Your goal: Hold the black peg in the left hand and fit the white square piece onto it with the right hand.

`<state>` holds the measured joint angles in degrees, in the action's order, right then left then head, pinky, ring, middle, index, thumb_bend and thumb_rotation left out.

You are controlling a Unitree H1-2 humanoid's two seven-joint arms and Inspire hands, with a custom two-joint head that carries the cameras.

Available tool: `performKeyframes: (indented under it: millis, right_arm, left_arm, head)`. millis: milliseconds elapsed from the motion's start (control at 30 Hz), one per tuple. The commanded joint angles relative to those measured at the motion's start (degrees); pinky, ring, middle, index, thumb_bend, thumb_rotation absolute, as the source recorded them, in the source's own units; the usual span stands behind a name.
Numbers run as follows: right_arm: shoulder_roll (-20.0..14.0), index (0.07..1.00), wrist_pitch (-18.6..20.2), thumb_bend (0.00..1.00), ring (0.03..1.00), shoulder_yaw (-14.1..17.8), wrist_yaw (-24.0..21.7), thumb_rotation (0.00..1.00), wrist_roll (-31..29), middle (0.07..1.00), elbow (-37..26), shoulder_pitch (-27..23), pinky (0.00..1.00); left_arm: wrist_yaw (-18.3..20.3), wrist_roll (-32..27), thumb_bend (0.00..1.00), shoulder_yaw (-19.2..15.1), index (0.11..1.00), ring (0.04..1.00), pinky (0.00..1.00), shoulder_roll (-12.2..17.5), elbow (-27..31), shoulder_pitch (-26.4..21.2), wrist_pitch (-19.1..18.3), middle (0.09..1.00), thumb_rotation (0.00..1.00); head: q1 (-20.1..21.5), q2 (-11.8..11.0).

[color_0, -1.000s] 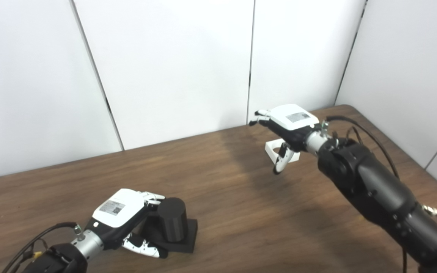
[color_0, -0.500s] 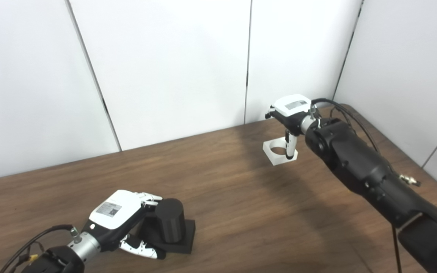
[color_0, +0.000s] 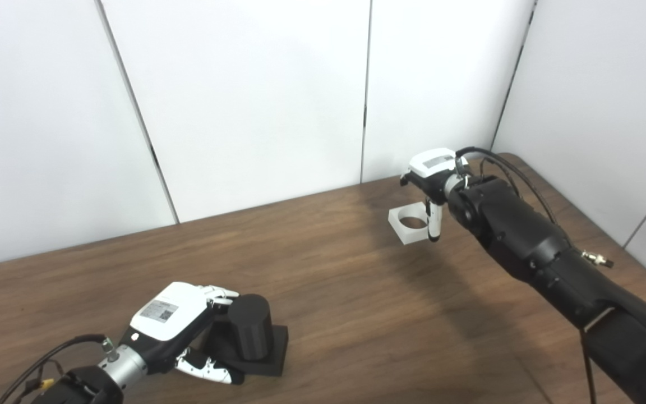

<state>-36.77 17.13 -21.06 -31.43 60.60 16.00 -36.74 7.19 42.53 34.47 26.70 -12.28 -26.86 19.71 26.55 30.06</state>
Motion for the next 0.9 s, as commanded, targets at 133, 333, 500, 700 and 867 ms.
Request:
performKeyframes:
  millis: [133, 333, 500, 700, 867]
  right_arm:
    - [-1.3, 0.846, -0.6, 0.87, 0.923, 0.3, 0.7, 0.13, -1.3, 0.937, -0.4, -2.1, 0.89]
    - [-1.5, 0.850, -0.8, 0.86, 0.926, 0.0, 0.2, 0.12, -2.3, 0.939, -0.7, -2.1, 0.88]
    - [-1.3, 0.840, -1.0, 0.85, 0.922, -0.1, -0.1, 0.11, -3.8, 0.932, 0.0, -2.2, 0.89]
    - [-0.8, 0.773, -1.7, 0.82, 0.906, -1.2, 0.4, 0.13, -4.3, 0.911, 2.4, -2.7, 0.87]
    - [-0.3, 0.724, -2.4, 0.79, 0.899, -1.8, 1.1, 0.16, -4.6, 0.892, 4.2, -3.1, 0.85]
  left_arm:
    - [4.5, 3.5, 0.52, 1.8, 0.489, 0.820, 0.76, 2.3, -0.8, 2.5, 0.6, 0.813, 0.06]
    - [4.6, 3.8, 0.52, 1.8, 0.489, 0.826, 0.76, 2.2, -0.9, 2.4, 0.3, 0.818, 0.06]
    - [4.0, 3.9, 0.52, 1.6, 0.489, 0.823, 0.75, 2.2, -1.0, 2.4, 0.6, 0.816, 0.06]
    - [4.1, 3.8, 0.52, 1.6, 0.489, 0.823, 0.76, 2.2, -1.1, 2.5, 0.5, 0.817, 0.06]
    - [4.1, 3.7, 0.52, 1.3, 0.489, 0.822, 0.75, 2.5, -0.4, 2.7, 0.4, 0.817, 0.06]
  head:
    - [-0.1, 0.4]
    - [-0.7, 0.7]
    - [-1.1, 0.9]
    - [-1.4, 1.2]
    - [-1.5, 1.4]
